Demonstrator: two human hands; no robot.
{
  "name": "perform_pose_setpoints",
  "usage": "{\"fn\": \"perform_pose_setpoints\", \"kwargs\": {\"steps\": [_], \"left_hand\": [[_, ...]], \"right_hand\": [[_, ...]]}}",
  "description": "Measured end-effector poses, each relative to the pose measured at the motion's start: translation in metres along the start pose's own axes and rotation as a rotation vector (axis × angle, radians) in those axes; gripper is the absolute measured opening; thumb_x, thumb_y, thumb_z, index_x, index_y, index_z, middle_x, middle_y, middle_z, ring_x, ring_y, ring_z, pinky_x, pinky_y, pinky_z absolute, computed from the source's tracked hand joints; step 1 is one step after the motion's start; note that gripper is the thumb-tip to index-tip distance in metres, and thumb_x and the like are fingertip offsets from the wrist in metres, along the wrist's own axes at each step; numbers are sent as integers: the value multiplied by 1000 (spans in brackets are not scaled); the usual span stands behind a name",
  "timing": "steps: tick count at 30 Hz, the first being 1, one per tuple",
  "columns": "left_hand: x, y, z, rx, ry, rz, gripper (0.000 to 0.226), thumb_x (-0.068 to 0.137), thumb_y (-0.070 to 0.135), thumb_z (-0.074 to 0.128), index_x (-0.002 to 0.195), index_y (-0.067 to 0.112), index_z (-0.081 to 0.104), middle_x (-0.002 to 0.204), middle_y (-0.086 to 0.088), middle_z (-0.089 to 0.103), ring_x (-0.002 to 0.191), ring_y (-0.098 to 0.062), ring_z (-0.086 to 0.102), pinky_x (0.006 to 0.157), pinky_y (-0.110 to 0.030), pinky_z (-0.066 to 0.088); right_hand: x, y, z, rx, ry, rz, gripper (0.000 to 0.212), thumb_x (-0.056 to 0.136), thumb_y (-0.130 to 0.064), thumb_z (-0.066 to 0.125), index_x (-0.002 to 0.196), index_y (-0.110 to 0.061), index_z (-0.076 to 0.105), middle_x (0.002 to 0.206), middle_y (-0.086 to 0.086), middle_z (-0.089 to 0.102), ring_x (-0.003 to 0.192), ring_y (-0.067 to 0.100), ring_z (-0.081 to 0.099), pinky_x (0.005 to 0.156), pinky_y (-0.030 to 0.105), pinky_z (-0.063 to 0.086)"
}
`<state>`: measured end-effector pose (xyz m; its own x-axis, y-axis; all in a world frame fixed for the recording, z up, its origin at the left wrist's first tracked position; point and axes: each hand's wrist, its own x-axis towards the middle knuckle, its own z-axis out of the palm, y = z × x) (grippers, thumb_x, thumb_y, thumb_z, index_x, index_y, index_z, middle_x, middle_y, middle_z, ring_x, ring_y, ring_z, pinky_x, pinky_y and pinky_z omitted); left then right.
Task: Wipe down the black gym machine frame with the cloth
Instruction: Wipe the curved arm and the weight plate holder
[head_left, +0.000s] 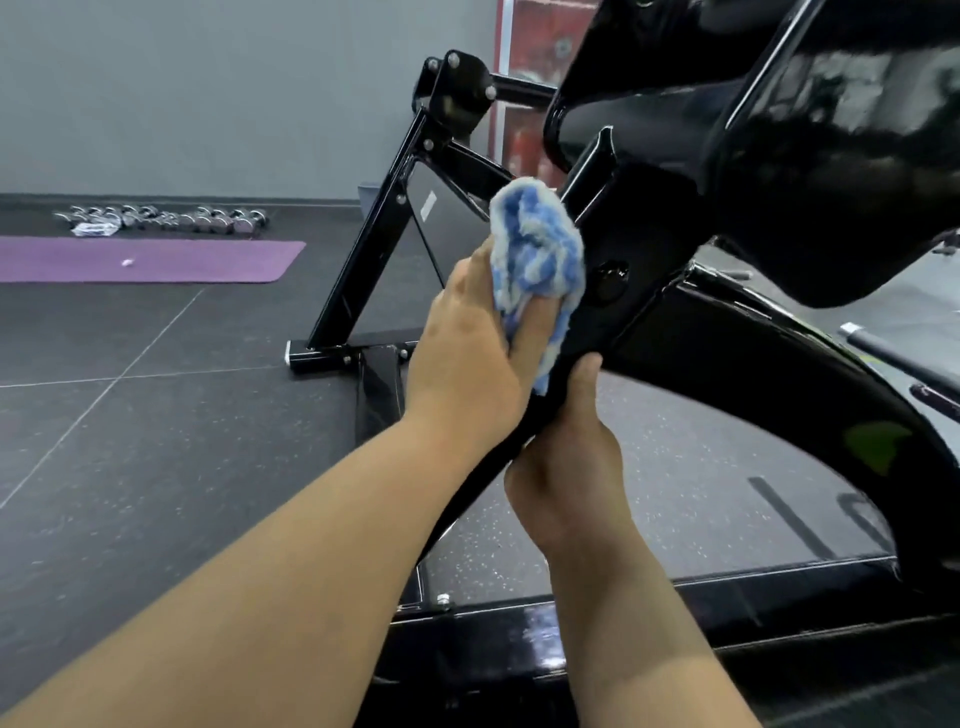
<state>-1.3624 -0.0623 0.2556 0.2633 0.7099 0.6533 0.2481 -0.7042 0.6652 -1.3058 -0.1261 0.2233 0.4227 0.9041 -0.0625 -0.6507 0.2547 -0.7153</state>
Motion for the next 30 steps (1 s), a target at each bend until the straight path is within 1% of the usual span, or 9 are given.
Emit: {"fn": "perform_pose_setpoints", "kwargs": {"steps": [5, 9, 12, 14, 16, 19, 23, 27, 30], "left_hand": [[-38, -42, -22, 73, -127, -145, 60, 89, 51, 50, 141, 24, 36, 124, 17, 45, 122, -15, 47, 96, -26, 37], [4, -7, -25, 119, -151, -2, 49, 96, 42, 48, 139, 21, 39, 128, 1, 55, 120, -20, 52, 102, -38, 40], [34, 13, -9, -16, -138, 76, 43, 95, 44, 49, 134, 29, 40, 129, 4, 55, 117, -11, 53, 97, -23, 41], [17, -3, -6, -57, -115, 62, 37, 89, 53, 47, 123, 40, 37, 127, 6, 55, 116, -7, 53, 92, -13, 39], [-20, -35, -16, 24, -113, -11, 43, 81, 63, 44, 118, 41, 35, 120, 8, 55, 110, -9, 55, 89, -15, 38], [-57, -66, -37, 199, -204, -130, 65, 77, 65, 44, 126, 23, 42, 116, 5, 55, 109, -20, 55, 91, -24, 39], [3, -10, -24, 221, -166, 50, 65, 83, 56, 53, 132, 15, 42, 120, -5, 57, 113, -25, 53, 96, -40, 43], [25, 15, -6, -12, -76, 56, 53, 88, 39, 64, 133, 22, 43, 117, 11, 56, 109, -8, 53, 89, -12, 40], [5, -6, -7, -17, -60, -20, 56, 87, 38, 66, 135, 21, 41, 120, 8, 53, 114, -11, 51, 92, -18, 37]], "right_hand": [[8, 9, 1, 65, 23, -27, 62, 90, -56, 44, 134, -14, 52, 119, 5, 68, 107, 20, 67, 99, 38, 48], [6, 13, -1, 107, -21, -33, 58, 95, -51, 40, 139, -14, 47, 127, 5, 64, 115, 18, 62, 100, 34, 47], [9, 5, -11, 116, -87, 8, 48, 96, -44, 40, 132, -14, 54, 113, 1, 71, 100, 8, 68, 78, 22, 54], [11, -2, -20, 47, -121, 14, 46, 94, -44, 43, 129, -18, 59, 115, -4, 70, 105, 6, 65, 89, 26, 50], [16, -3, -24, -12, -112, 16, 50, 88, -46, 49, 128, -18, 60, 117, -5, 69, 109, 8, 63, 99, 33, 43], [16, -2, -23, 52, -91, 20, 56, 84, -45, 54, 128, -12, 59, 111, -2, 71, 99, 9, 67, 88, 29, 49], [17, 0, -28, 50, -139, 17, 54, 86, -43, 52, 130, -13, 56, 115, -2, 68, 104, 10, 64, 81, 28, 47], [20, -3, -37, 7, -158, 35, 54, 82, -41, 58, 131, -17, 57, 125, -1, 63, 111, 14, 58, 95, 34, 41], [19, -3, -35, -23, -129, 12, 53, 82, -42, 58, 130, -20, 59, 127, -2, 64, 121, 16, 57, 105, 39, 39]]}}
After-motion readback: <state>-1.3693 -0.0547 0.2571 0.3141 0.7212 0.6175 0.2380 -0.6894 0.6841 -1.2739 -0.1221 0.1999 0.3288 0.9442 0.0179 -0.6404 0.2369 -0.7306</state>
